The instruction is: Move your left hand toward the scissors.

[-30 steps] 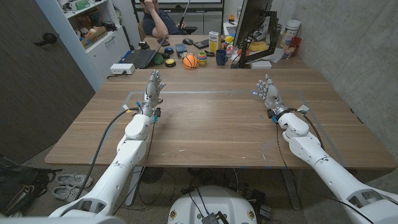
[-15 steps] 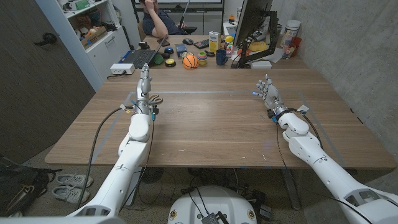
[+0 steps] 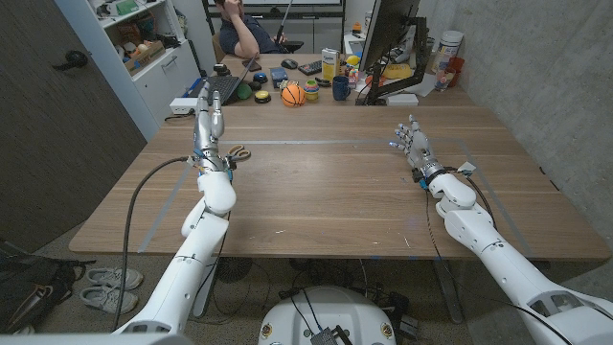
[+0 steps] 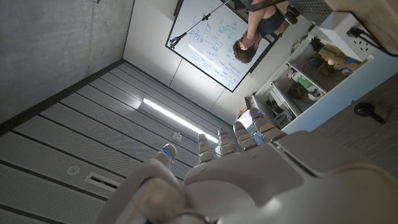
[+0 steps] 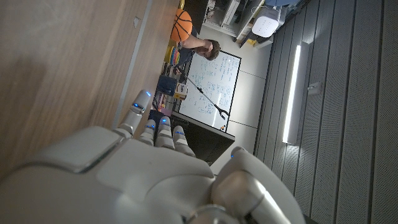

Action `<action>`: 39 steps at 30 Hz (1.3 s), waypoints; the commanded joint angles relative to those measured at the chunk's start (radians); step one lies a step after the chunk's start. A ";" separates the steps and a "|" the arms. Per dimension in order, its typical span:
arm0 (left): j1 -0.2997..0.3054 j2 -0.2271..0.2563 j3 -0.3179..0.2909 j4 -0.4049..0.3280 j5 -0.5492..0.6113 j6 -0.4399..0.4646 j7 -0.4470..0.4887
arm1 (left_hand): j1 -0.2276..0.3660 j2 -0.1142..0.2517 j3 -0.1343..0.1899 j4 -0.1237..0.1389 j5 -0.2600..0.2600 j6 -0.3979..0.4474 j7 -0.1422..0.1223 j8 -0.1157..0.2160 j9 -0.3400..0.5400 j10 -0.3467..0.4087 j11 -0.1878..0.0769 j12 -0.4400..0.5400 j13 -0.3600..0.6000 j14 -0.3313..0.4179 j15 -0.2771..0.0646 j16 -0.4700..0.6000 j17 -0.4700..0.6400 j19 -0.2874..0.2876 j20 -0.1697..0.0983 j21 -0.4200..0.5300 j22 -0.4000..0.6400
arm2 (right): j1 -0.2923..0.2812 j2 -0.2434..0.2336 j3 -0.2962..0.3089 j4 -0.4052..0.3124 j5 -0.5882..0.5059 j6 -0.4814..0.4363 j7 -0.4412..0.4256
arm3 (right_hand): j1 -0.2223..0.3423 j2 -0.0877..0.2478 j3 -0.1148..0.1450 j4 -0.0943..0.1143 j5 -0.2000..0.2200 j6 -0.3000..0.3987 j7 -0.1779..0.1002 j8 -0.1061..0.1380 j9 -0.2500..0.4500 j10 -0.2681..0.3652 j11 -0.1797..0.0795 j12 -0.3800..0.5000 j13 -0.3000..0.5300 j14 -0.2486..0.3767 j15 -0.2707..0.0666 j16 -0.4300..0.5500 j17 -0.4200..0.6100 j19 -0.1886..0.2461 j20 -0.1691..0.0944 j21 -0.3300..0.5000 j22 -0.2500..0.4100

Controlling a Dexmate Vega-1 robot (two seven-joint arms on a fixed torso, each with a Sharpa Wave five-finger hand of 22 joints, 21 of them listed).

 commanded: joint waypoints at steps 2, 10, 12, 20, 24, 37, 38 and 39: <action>-0.019 0.069 0.060 -0.071 0.297 0.264 0.120 | 0.024 0.085 0.028 -0.006 0.005 0.028 0.018 0.008 0.004 0.019 -0.009 0.003 0.002 0.018 -0.041 -0.008 -0.001 0.003 -0.003 -0.008 0.000 | 0.005 0.012 0.011 0.013 -0.013 0.004 0.014 | -0.005 0.044 -0.004 0.001 0.007 -0.005 0.051 0.004 0.004 0.000 0.011 0.000 0.002 -0.005 -0.008 -0.004 0.005 -0.162 -0.002 -0.002 0.002; -0.053 0.155 0.088 -0.063 0.358 0.363 0.053 | 0.044 0.089 0.080 0.001 -0.004 -0.008 0.098 -0.025 0.003 -0.008 -0.020 -0.018 0.002 -0.004 -0.050 -0.039 0.002 -0.033 -0.138 -0.046 0.002 | 0.004 0.015 0.018 0.014 -0.019 0.009 0.014 | -0.006 0.042 -0.006 0.001 0.006 -0.005 0.052 0.004 0.004 0.001 0.011 0.000 0.002 -0.005 -0.008 -0.005 0.005 -0.162 -0.001 -0.004 0.002; -0.061 0.170 0.096 -0.060 0.373 0.388 0.042 | 0.046 0.089 0.084 0.000 -0.005 -0.019 0.096 -0.030 0.003 -0.014 -0.021 -0.020 0.002 -0.010 -0.050 -0.043 0.002 -0.038 -0.138 -0.050 0.002 | 0.002 0.015 0.021 0.010 -0.018 0.004 0.011 | -0.006 0.042 -0.007 0.001 0.006 -0.005 0.052 0.004 0.004 0.000 0.011 0.000 0.002 -0.005 -0.008 -0.006 0.005 -0.161 -0.002 -0.004 0.002; -0.090 0.222 0.139 -0.054 0.432 0.475 -0.005 | 0.047 0.075 0.097 -0.001 -0.015 -0.056 0.049 -0.039 0.004 -0.043 -0.028 -0.023 0.003 -0.031 -0.060 -0.058 0.003 -0.041 -0.049 -0.065 0.002 | 0.001 0.018 0.024 0.008 -0.023 0.007 0.012 | -0.007 0.040 -0.009 0.001 0.006 -0.006 0.051 0.003 0.004 0.001 0.011 0.000 0.002 -0.004 -0.009 -0.007 0.005 -0.162 -0.001 -0.006 0.002; -0.104 0.245 0.156 -0.052 0.445 0.505 -0.048 | 0.047 0.077 0.102 0.000 -0.017 -0.057 0.048 -0.037 0.004 -0.049 -0.033 -0.023 0.003 -0.033 -0.063 -0.060 0.003 -0.024 -0.039 -0.062 0.002 | -0.001 0.020 0.026 0.003 -0.022 0.001 0.010 | -0.008 0.039 -0.010 0.001 0.006 -0.006 0.051 0.003 0.004 0.001 0.012 0.000 0.002 -0.003 -0.008 -0.007 0.005 -0.161 -0.001 -0.007 0.002; -0.147 0.302 0.179 -0.061 0.384 0.571 -0.317 | 0.006 0.001 0.060 -0.009 -0.047 -0.204 -0.011 -0.048 0.003 -0.219 -0.091 -0.036 0.003 -0.164 -0.050 -0.085 0.012 -0.060 0.029 -0.123 0.003 | -0.011 0.018 0.031 -0.007 -0.032 0.010 0.001 | -0.009 0.037 -0.014 0.001 0.006 -0.008 0.050 0.003 0.004 0.000 0.010 -0.001 0.002 -0.003 -0.007 -0.009 0.005 -0.162 -0.001 -0.009 0.001; -0.150 0.306 0.182 -0.064 0.380 0.576 -0.340 | -0.002 0.004 0.054 -0.007 -0.053 -0.245 -0.011 -0.052 0.000 -0.278 -0.105 -0.039 0.001 -0.200 -0.051 -0.085 0.015 -0.083 0.029 -0.142 0.003 | -0.012 0.018 0.032 -0.009 -0.031 0.009 -0.001 | -0.010 0.036 -0.014 0.002 0.006 -0.008 0.050 0.003 0.004 0.000 0.010 -0.001 0.002 -0.003 -0.006 -0.009 0.005 -0.161 -0.003 -0.009 0.001; -0.154 0.311 0.186 -0.066 0.379 0.584 -0.366 | -0.004 0.000 0.049 -0.009 -0.056 -0.268 -0.011 -0.053 -0.001 -0.304 -0.106 -0.038 0.000 -0.221 -0.051 -0.085 0.016 -0.096 0.029 -0.152 0.003 | -0.014 0.018 0.033 -0.012 -0.030 0.006 -0.003 | -0.010 0.036 -0.015 0.002 0.006 -0.007 0.050 0.003 0.004 0.001 0.010 -0.001 0.002 -0.002 -0.007 -0.009 0.005 -0.160 -0.004 -0.009 0.001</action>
